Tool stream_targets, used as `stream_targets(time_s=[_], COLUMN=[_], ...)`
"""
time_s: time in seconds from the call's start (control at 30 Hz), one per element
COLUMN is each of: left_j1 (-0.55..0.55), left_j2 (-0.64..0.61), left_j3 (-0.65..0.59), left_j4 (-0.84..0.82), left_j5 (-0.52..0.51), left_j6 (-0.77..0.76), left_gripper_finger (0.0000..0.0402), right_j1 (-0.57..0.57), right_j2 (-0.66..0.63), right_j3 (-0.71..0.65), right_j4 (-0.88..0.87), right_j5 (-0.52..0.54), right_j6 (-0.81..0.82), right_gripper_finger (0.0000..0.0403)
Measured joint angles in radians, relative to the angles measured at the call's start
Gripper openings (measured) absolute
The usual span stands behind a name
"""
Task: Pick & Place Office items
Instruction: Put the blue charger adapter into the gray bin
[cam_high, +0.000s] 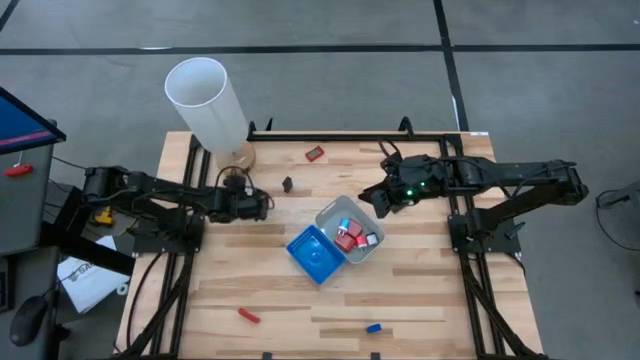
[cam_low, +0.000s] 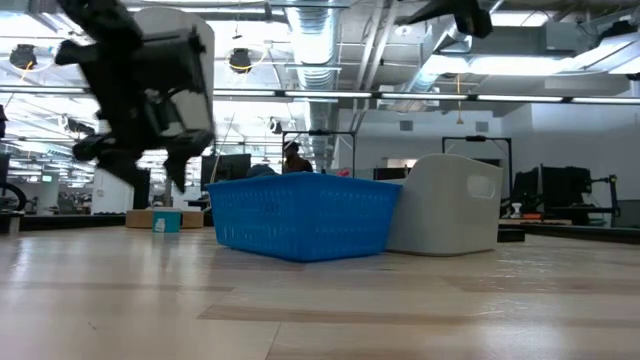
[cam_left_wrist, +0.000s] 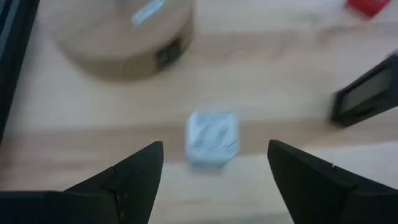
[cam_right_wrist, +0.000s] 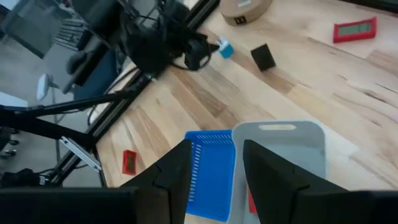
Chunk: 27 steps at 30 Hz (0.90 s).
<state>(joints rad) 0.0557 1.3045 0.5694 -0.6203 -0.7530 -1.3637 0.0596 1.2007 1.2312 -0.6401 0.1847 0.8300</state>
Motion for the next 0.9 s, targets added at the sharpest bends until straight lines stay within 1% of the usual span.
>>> stream_targets(time_s=[0.1, 0.23, 0.4, 0.57, 0.73, 0.83, 0.9], left_j1=[-0.018, -0.019, 0.033, 0.08, 0.107, 0.116, 0.12], left_j2=[0.0, 0.0, 0.02, 0.073, 0.126, 0.134, 0.134], left_j3=[-0.054, -0.092, -0.095, -0.095, -0.095, -0.095, -0.095], left_j4=[0.049, 0.158, 0.149, 0.231, 0.279, 0.28, 0.284], left_j5=[-0.002, -0.013, -0.022, 0.006, 0.029, 0.029, 0.029], left_j6=[-0.052, 0.003, 0.026, 0.098, 0.102, 0.1, 0.101], left_gripper_finger=[0.0285, 0.0285, 0.0284, 0.0284, 0.0283, 0.0271, 0.025], right_j1=[0.003, 0.014, 0.015, 0.015, 0.018, 0.026, 0.027], right_j2=[0.0, 0.0, 0.0, 0.0, 0.001, 0.001, 0.001], right_j3=[0.0, 0.0, 0.0, 0.0, 0.0, 0.0, 0.0], right_j4=[0.001, 0.017, 0.052, 0.072, 0.081, 0.081, 0.083], right_j5=[-0.004, -0.007, -0.026, -0.027, -0.03, -0.031, -0.032], right_j6=[0.0, -0.016, -0.026, -0.029, -0.029, -0.028, -0.026], right_gripper_finger=[0.0137, 0.0137, 0.0137, 0.0137, 0.0137, 0.0136, 0.0136])
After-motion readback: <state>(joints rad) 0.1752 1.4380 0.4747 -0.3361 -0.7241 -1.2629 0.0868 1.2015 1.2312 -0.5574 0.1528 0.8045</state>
